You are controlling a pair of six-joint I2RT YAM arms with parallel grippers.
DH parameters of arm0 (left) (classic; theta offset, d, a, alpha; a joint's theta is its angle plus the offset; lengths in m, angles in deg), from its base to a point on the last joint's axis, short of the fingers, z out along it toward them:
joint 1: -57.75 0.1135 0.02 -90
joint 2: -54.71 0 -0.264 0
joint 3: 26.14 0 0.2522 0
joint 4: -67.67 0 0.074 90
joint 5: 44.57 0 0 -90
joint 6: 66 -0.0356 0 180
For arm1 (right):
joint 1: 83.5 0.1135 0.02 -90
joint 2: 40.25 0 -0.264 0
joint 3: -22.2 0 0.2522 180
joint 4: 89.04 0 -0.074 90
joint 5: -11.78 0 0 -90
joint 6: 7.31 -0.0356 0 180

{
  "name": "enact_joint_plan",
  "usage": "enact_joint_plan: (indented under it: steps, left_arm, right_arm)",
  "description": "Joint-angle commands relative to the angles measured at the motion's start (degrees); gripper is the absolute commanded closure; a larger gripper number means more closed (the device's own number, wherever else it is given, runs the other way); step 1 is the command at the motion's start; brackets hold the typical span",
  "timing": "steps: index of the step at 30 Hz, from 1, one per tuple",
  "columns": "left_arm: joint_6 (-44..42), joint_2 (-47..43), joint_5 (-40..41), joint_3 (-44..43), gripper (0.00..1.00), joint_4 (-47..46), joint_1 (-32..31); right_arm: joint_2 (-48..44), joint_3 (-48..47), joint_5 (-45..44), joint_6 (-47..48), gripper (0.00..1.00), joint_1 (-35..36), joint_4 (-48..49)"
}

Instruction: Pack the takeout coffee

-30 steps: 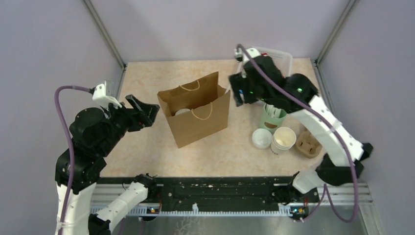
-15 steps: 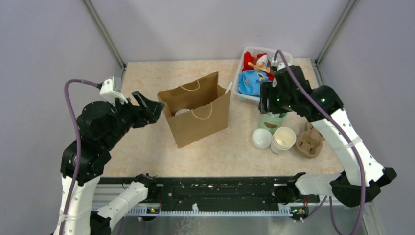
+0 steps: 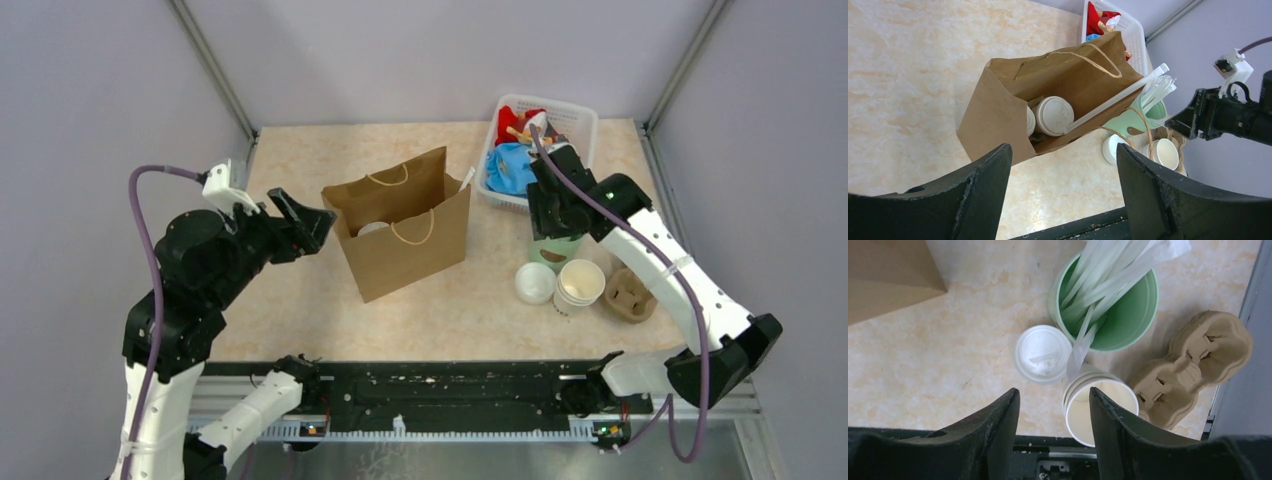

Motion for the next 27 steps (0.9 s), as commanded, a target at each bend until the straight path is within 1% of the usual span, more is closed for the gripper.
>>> enact_joint_plan:
  steps: [1, 8, 10, 13, 14, 15, 19, 25, 27]
  left_arm:
    - [0.99, -1.16, 0.51, -2.33, 0.18, 0.36, 0.03]
    - [1.8, -2.3, 1.57, -3.06, 0.18, 1.99, 0.02]
    - [1.62, -2.19, 1.71, -3.5, 0.18, 2.31, 0.02]
    - [1.24, -2.04, 2.05, -4.1, 0.18, 2.51, 0.07]
    - [1.15, -2.0, 2.1, -4.13, 0.18, 2.43, 0.03]
    - [1.06, -1.91, 2.11, -4.05, 0.18, 2.37, 0.02]
    - [0.41, -1.24, 1.62, -3.9, 0.18, 1.89, 0.02]
    - [0.07, -0.78, 0.66, -2.19, 0.18, 0.06, 0.02]
    - [0.0, -0.55, 0.45, -1.92, 0.18, -0.47, 0.04]
  right_arm:
    - [2.26, 0.31, -2.98, 1.51, 0.52, -2.36, 5.5]
    - [4.02, 3.31, -5.32, 3.4, 0.68, -3.39, 9.33]
    - [4.66, 3.36, -5.9, 3.72, 0.75, -3.43, 9.59]
    - [4.74, 3.02, -6.95, 4.18, 0.9, -3.47, 9.43]
    - [4.66, 2.63, -7.34, 4.62, 0.96, -3.49, 9.34]
    - [4.54, 1.67, -7.66, 5.14, 1.0, -3.5, 8.92]
    - [4.32, -7.76, -9.26, 6.24, 1.0, -3.49, 1.72]
    - [2.8, -23.81, -2.81, 7.65, 1.0, -3.44, -5.9]
    - [2.74, -31.74, 2.68, 7.9, 1.0, -3.49, -7.09]
